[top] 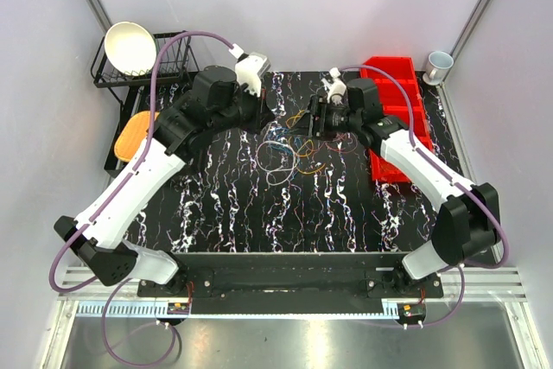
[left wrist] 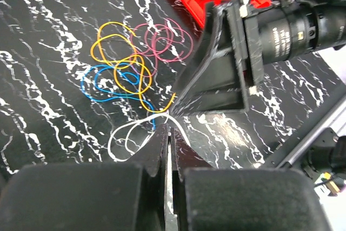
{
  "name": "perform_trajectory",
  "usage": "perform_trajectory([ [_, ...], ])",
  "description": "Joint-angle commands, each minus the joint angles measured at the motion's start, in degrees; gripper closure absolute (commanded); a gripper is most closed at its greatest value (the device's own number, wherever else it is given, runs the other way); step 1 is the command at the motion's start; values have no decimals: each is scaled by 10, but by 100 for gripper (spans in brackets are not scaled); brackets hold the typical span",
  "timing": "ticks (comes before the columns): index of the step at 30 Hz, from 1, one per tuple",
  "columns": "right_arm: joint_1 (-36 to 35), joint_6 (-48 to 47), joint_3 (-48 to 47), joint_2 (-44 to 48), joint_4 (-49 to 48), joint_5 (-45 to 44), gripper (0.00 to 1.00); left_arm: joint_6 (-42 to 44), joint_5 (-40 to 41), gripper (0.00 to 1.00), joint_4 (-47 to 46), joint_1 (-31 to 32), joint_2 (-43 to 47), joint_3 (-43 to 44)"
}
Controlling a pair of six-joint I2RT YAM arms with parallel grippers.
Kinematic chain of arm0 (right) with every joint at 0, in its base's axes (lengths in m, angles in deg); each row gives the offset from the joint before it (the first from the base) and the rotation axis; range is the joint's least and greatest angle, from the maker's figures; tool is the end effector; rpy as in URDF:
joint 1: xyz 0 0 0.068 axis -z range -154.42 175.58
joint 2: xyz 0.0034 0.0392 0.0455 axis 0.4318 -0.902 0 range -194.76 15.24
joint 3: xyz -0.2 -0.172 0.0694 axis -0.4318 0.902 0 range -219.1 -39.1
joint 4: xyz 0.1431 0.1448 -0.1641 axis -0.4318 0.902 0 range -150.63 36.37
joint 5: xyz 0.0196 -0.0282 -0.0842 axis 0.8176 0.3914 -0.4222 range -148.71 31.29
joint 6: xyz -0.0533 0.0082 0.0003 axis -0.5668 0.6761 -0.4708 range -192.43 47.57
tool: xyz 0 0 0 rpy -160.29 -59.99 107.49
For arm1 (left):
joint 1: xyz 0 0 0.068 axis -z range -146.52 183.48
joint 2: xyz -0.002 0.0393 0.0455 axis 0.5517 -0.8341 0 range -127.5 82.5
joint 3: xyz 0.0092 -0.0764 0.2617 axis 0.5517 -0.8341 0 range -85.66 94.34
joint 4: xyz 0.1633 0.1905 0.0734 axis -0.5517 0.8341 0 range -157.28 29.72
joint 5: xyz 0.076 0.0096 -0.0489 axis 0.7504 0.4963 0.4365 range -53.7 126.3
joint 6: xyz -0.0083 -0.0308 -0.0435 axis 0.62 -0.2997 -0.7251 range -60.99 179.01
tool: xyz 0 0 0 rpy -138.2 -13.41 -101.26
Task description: Untangle the cables
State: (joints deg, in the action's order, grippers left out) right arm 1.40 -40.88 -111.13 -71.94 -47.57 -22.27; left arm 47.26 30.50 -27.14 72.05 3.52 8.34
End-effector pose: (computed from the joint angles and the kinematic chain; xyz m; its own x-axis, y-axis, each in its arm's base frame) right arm 0.3104 0.1625 0.3225 -0.7898 0.1068 -0.6039 -0.4621 0.5439 0.7005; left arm 0.2242 -0.1834 0.4475 -0.4659 0.1123 -0.8777 0.6096 0.7597 -0.2264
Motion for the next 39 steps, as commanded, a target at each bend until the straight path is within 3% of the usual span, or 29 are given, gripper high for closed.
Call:
perform_trajectory([
  [1, -17, -69, -30, -11, 19, -11, 30, -6, -46, 100, -28, -2, 15, 9],
  [17, -60, -125, -40, -56, 11, -25, 31, -15, -82, 100, -28, -2, 21, 27],
  [32, -65, -134, -25, -77, 7, 9, 41, -13, -71, 100, -31, -2, 30, 26],
  [36, -67, -130, -18, -77, 0, 18, 50, -15, -63, 100, -34, -2, 30, 23],
  [39, -66, -123, -12, -76, -12, 16, 64, -16, -60, 100, -36, -2, 32, 22],
])
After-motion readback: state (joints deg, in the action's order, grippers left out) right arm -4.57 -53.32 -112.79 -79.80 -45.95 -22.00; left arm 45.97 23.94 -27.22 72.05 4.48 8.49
